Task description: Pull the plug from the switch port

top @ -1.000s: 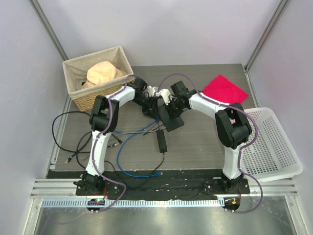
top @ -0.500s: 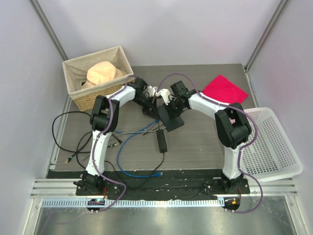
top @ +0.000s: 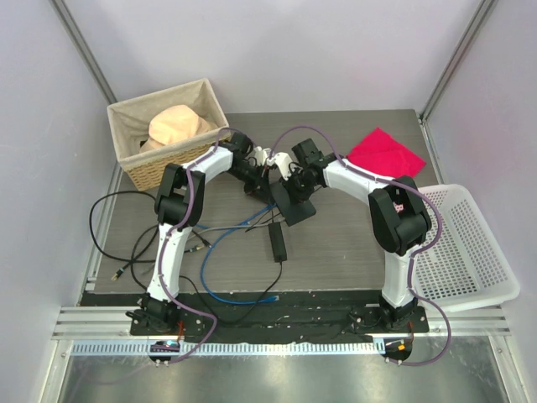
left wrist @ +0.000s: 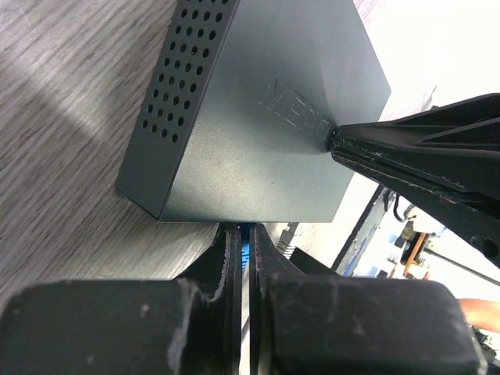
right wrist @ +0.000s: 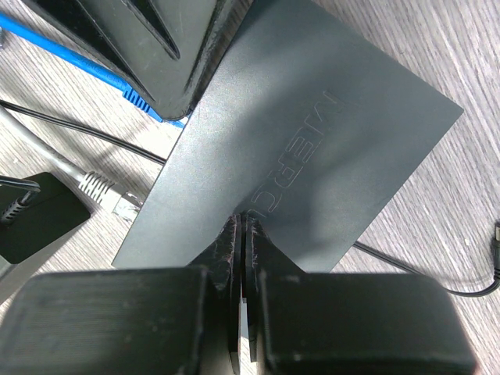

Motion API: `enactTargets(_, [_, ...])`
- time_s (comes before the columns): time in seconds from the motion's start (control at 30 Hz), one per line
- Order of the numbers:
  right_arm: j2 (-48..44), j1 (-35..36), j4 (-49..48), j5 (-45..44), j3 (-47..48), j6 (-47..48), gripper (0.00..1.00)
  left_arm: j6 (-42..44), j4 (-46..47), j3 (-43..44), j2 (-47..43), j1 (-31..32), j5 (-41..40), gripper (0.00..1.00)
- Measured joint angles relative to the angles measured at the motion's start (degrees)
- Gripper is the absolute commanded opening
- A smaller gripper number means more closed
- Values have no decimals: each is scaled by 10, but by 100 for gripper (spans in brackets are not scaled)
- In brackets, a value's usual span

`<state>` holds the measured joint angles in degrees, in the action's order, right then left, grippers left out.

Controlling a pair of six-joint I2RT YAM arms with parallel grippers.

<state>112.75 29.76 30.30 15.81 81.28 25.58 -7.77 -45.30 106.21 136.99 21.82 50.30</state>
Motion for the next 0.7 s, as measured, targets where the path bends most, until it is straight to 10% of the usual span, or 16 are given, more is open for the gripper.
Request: enactTargets(0.7, [3, 6, -11, -1, 0, 5, 1, 126, -123, -30, -18, -32, -32, 0])
